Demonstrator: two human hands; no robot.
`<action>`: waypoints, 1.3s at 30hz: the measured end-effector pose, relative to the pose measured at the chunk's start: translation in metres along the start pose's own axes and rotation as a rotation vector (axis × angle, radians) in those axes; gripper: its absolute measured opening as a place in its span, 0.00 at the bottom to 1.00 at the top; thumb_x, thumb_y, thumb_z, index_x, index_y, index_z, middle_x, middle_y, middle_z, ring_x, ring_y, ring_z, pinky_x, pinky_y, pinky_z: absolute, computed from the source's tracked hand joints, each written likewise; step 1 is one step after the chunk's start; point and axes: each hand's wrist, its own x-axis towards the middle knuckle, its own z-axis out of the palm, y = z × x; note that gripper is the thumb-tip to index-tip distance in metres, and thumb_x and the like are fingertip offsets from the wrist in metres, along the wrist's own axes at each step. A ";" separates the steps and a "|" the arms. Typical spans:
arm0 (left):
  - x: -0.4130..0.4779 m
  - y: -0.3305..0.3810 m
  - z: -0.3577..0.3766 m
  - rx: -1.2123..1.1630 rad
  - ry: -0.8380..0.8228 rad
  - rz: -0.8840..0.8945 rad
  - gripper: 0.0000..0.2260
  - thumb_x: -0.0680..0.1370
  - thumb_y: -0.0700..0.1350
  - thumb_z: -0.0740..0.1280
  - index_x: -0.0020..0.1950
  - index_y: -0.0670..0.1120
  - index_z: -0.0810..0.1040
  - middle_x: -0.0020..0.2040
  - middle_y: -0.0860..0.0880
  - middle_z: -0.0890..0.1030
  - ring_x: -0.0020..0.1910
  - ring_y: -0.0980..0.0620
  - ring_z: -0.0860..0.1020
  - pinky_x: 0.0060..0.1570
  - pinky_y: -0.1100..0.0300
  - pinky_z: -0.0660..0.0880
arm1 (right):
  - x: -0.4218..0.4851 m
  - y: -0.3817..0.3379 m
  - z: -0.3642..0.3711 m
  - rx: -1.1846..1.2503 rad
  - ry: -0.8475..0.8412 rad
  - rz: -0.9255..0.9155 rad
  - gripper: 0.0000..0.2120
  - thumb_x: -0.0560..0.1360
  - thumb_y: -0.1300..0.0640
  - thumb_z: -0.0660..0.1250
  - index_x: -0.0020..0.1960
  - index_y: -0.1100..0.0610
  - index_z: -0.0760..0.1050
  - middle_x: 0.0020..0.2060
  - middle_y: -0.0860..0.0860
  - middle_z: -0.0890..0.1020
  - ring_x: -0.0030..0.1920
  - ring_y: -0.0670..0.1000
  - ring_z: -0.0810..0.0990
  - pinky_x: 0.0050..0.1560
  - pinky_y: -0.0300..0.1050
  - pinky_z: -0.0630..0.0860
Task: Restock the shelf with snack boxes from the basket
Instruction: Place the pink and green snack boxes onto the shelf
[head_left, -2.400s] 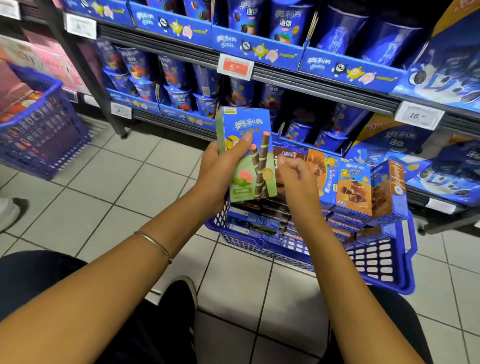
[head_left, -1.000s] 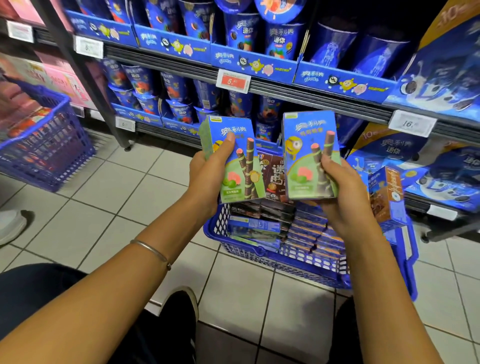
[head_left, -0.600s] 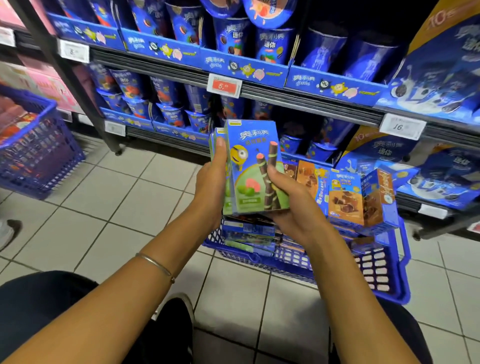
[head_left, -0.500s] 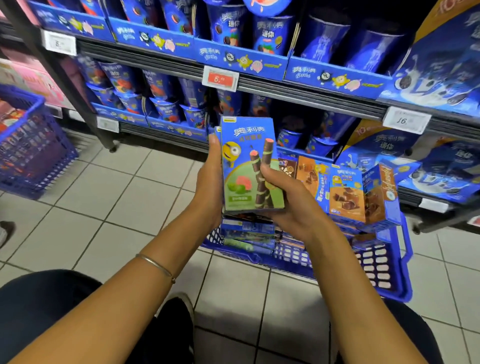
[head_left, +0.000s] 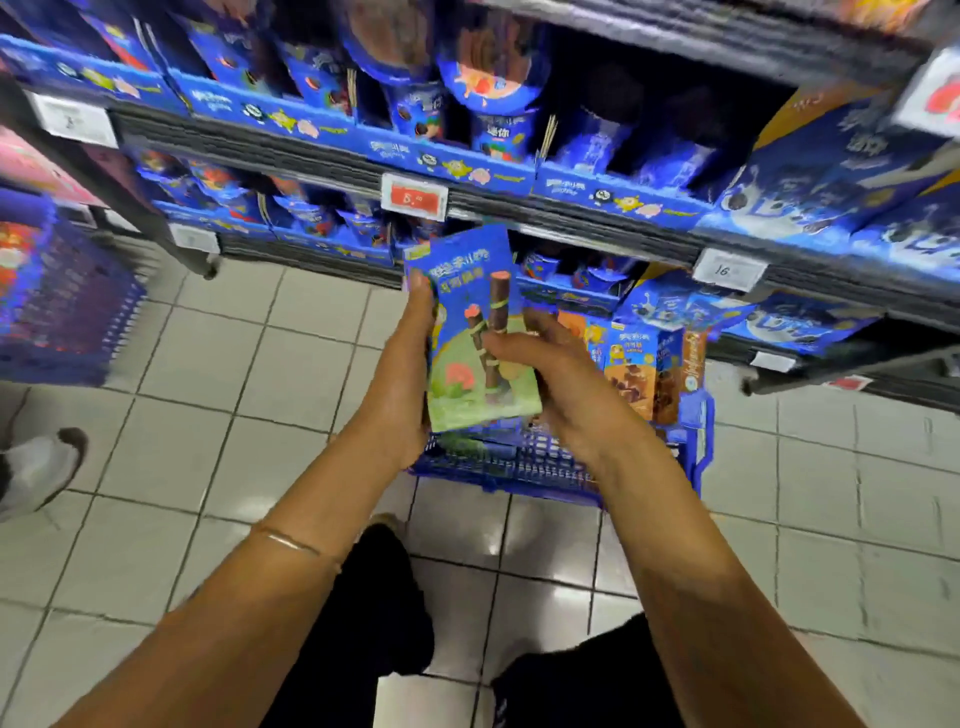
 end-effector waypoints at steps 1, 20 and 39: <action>-0.019 0.020 0.014 -0.012 0.014 0.016 0.31 0.84 0.66 0.54 0.73 0.46 0.79 0.67 0.39 0.83 0.64 0.37 0.83 0.60 0.40 0.82 | -0.017 -0.024 0.011 -0.029 -0.010 -0.009 0.32 0.57 0.50 0.81 0.59 0.54 0.78 0.49 0.53 0.87 0.48 0.56 0.86 0.46 0.56 0.82; -0.353 0.431 0.284 -0.056 -0.331 0.632 0.23 0.82 0.64 0.59 0.60 0.53 0.89 0.60 0.47 0.88 0.59 0.46 0.87 0.55 0.49 0.84 | -0.320 -0.487 0.214 0.186 -0.668 -0.092 0.43 0.68 0.25 0.64 0.75 0.50 0.71 0.70 0.56 0.77 0.69 0.66 0.74 0.63 0.77 0.68; -0.367 0.600 0.437 0.587 0.041 1.267 0.35 0.83 0.69 0.54 0.50 0.40 0.85 0.45 0.47 0.88 0.44 0.48 0.86 0.45 0.52 0.80 | -0.353 -0.707 0.227 0.003 -0.178 -0.816 0.21 0.73 0.35 0.70 0.60 0.47 0.82 0.53 0.49 0.87 0.51 0.51 0.87 0.46 0.54 0.83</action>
